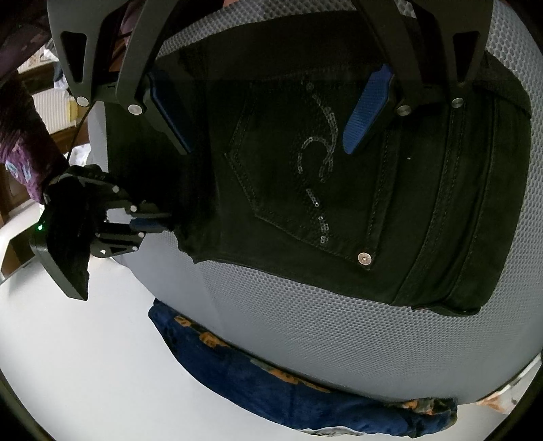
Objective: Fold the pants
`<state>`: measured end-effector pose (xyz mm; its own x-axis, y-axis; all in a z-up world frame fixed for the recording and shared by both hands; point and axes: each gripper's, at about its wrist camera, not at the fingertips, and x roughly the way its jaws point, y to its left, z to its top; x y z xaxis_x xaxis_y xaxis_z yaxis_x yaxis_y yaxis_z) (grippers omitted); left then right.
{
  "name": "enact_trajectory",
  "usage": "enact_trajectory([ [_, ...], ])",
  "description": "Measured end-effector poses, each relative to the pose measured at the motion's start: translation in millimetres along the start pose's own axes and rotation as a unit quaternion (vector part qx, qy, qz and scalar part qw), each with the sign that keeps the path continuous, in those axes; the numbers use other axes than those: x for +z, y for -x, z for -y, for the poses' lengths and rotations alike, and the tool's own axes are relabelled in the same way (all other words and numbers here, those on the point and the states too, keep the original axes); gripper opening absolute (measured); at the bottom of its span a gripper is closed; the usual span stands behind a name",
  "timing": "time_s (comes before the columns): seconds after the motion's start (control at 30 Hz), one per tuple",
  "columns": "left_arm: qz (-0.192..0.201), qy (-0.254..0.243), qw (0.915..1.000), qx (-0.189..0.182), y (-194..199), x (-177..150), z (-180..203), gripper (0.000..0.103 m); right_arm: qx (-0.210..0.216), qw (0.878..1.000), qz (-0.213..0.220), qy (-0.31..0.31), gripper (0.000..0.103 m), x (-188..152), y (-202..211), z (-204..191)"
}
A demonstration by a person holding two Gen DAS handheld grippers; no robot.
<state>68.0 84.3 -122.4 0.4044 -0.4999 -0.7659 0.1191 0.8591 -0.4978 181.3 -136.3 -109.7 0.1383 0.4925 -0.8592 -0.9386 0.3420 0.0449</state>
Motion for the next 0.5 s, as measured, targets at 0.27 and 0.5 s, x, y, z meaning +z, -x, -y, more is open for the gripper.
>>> enact_trajectory([
  [0.27,0.012,0.007,0.9999,0.005,8,0,-4,0.088,-0.048,0.999,-0.008,-0.009,0.012,-6,-24,-6],
  [0.5,0.107,0.031,0.9937,-0.002,70,16,-43,0.088,-0.094,0.980,0.082,-0.156,0.049,-8,26,5],
])
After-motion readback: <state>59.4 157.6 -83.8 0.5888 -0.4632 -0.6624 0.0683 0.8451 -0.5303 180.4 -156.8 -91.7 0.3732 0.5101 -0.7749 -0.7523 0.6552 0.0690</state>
